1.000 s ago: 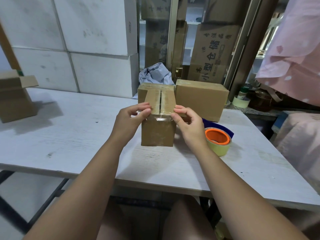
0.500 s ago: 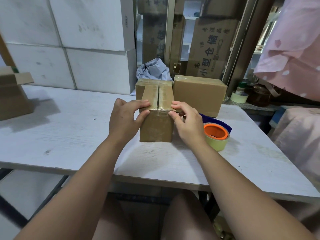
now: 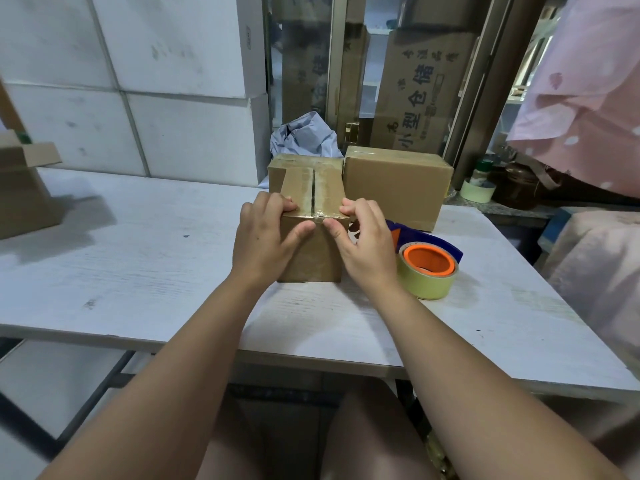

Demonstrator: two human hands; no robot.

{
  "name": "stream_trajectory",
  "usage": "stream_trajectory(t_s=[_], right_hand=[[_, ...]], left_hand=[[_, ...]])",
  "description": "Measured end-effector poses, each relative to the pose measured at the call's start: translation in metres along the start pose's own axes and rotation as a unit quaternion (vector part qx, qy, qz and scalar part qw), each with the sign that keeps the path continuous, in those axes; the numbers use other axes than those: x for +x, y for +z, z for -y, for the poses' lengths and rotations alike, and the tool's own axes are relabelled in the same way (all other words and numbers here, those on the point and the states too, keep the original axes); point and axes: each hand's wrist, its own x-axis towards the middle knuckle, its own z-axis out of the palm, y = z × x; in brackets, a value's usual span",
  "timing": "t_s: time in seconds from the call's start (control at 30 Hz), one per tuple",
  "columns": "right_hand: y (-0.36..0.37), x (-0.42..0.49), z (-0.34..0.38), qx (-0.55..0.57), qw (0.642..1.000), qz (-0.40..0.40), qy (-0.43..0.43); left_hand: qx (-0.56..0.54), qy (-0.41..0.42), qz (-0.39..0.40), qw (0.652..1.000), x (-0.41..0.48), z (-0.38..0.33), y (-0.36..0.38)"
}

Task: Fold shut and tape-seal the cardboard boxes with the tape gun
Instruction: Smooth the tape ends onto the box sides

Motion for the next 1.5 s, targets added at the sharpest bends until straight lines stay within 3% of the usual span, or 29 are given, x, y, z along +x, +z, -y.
stream_trajectory(t_s=[0.17,0.33,0.73,0.93,1.07,1.2,1.5], right_hand=[[0.001,0.002,-0.003,-0.024,1.000,0.000,-0.014],[0.001,-0.002,-0.001,0.015,1.000,-0.002,0.008],[0.002,-0.002,-0.003,0.018,1.000,0.001,0.014],[0.001,-0.005,0.000,0.064,0.997,0.000,0.031],[-0.002,-0.002,-0.002,0.029,0.999,0.021,0.014],[-0.003,-0.003,0.003,0.070,0.996,0.010,0.053],[-0.001,-0.005,0.004,0.033,0.998,-0.011,0.043]], left_hand=[[-0.034,-0.010,0.002,0.999,0.002,0.005,0.002],[-0.076,0.051,0.011,0.996,-0.003,0.017,-0.001],[-0.149,0.013,-0.008,0.989,-0.003,0.011,-0.002],[-0.218,-0.038,0.097,0.970,0.003,0.019,-0.026],[-0.151,-0.003,0.049,0.987,0.003,0.017,-0.022],[-0.186,-0.031,0.050,0.981,0.001,0.017,-0.019],[-0.230,-0.046,0.042,0.971,-0.003,0.015,-0.016]])
